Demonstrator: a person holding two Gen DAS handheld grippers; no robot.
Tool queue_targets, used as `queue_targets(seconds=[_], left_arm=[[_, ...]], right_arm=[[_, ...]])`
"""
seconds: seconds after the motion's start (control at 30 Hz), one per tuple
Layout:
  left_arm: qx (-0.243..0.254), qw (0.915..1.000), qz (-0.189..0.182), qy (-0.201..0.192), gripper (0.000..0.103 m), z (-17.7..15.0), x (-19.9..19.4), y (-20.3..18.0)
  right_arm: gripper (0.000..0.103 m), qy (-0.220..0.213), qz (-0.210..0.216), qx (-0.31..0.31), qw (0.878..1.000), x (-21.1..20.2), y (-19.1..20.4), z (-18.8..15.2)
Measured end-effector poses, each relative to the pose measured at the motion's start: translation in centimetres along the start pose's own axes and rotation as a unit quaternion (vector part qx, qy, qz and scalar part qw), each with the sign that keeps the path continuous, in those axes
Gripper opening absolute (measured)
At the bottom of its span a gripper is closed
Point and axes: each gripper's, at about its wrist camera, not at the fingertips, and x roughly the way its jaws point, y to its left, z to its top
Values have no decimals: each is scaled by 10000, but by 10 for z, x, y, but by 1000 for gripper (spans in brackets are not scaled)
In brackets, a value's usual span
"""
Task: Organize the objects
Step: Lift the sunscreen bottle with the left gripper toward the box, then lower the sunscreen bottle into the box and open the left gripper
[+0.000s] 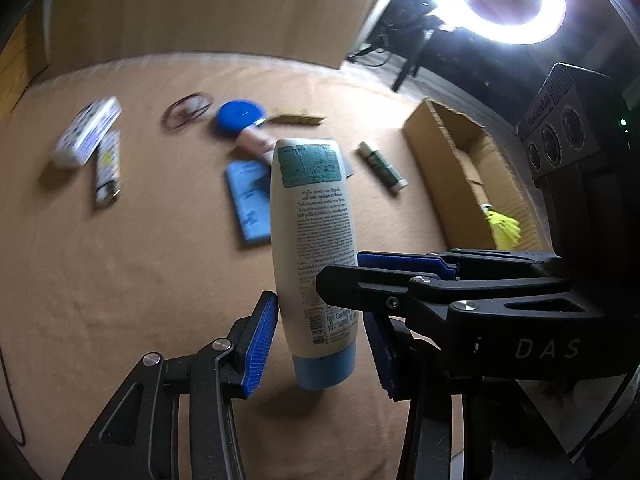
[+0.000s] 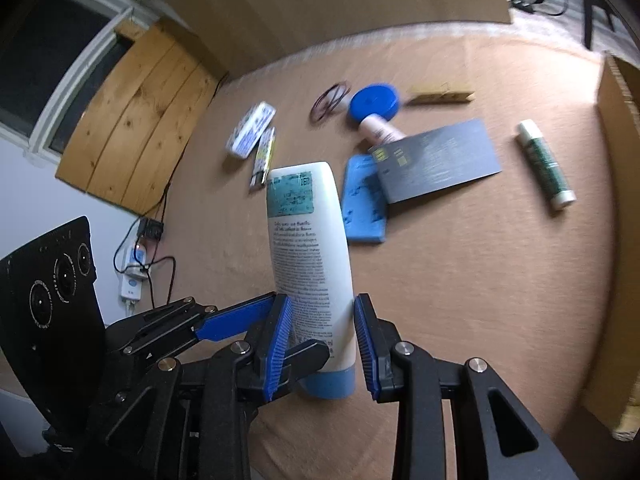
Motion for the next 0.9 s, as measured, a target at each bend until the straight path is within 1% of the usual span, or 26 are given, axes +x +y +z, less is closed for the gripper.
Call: queue_targets(seconds=[0.23,0.43,0.7,0.9], left_arm=[[395,9991,-115,-73,47,19,3,-49],[773,9966,-244,-142,47,36,7,-94],[1158,9922,-444,-139,47,56,30,-153],[1382,9886,-598,-92,47,71,51,-190]], right_arm=[[30,-386,-103,230,9989,-42,-27,0],[30,-719,-228,397,9964,-81,-53,0],[30,-1074,-461,660,9910,-127,-91,-4],[30,-1227,-606,875,9867,-151,-122,-7]])
